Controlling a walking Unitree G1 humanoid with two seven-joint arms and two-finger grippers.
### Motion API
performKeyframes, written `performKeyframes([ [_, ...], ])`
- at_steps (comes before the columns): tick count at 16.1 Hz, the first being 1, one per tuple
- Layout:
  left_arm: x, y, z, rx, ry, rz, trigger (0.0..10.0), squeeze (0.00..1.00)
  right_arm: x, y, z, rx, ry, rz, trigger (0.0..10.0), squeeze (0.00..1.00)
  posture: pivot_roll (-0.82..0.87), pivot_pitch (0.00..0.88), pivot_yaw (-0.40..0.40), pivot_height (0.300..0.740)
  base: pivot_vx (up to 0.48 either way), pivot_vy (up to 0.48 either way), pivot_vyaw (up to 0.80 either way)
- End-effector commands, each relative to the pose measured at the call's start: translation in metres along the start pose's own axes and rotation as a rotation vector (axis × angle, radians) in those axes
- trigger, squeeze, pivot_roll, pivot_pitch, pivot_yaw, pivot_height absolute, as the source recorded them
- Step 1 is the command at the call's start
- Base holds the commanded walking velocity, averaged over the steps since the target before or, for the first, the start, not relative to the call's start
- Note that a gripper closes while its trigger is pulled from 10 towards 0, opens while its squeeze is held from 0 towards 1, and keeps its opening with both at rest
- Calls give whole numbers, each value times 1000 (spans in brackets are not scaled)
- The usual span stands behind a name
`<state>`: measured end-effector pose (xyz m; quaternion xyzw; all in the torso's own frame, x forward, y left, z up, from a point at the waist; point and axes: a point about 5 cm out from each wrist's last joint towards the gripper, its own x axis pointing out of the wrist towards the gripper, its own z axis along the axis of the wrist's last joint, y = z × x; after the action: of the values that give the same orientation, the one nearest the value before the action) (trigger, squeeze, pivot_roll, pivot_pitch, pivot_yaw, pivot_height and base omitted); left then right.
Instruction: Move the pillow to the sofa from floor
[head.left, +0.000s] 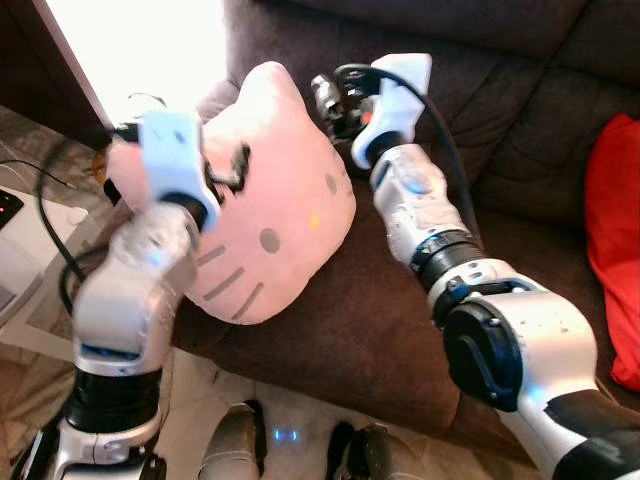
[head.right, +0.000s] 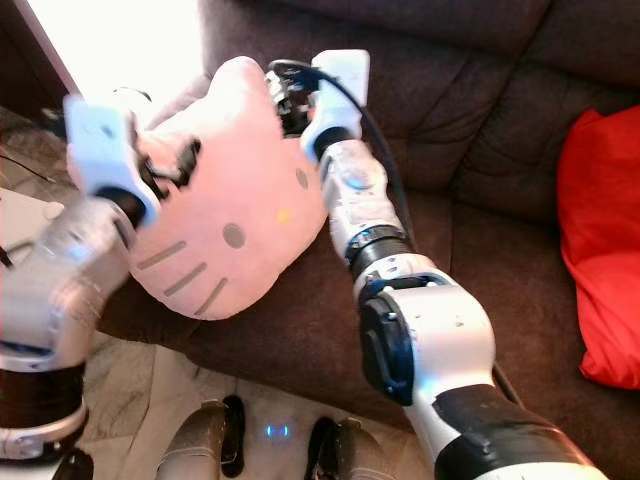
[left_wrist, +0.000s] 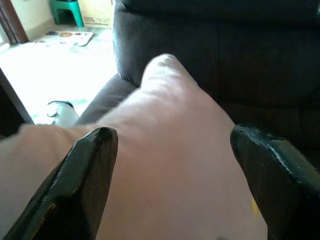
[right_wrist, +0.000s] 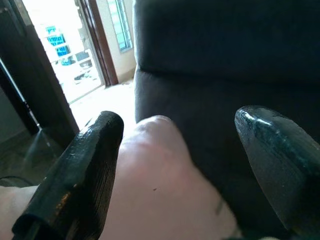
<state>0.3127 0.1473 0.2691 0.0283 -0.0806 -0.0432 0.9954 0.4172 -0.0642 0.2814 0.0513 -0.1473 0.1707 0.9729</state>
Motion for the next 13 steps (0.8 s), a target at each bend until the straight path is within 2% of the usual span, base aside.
performKeyframes([
  [1,-2,-3,-6,-9,-6,-18,10000,0,-4,-9,-4,-25,-5,-23,10000,0,314,143,-71,704,0,0,0],
  [3,-2,-4,-14,-44,0,-20,10000,0,-10,-23,-8,-41,-9,-72,10000,0,303,118,-64,704,0,0,0],
  [4,0,-8,-22,-63,-6,-37,10000,0,-20,-45,-13,-38,-20,-161,10000,0,276,79,-51,704,0,0,0],
  [6,2,-7,-33,-32,-18,-30,10000,0,-29,-58,-19,-44,-29,-204,10000,0,254,53,-44,704,0,0,0],
  [9,3,9,-50,-13,-66,53,10000,0,-45,-69,-32,-52,-51,-242,10000,0,220,28,-38,704,0,0,0],
  [10,3,17,-58,-13,-74,88,10000,0,-53,-73,-41,-92,-38,-247,10000,0,212,18,-37,704,0,0,0],
  [11,5,22,-64,4,-59,107,10000,0,-61,-78,-49,-85,-21,-266,10000,0,209,13,-37,704,0,0,0],
  [13,5,25,-74,44,-54,108,10000,0,-74,-84,-63,-119,16,-282,10000,0,206,2,-37,704,0,0,0],
])
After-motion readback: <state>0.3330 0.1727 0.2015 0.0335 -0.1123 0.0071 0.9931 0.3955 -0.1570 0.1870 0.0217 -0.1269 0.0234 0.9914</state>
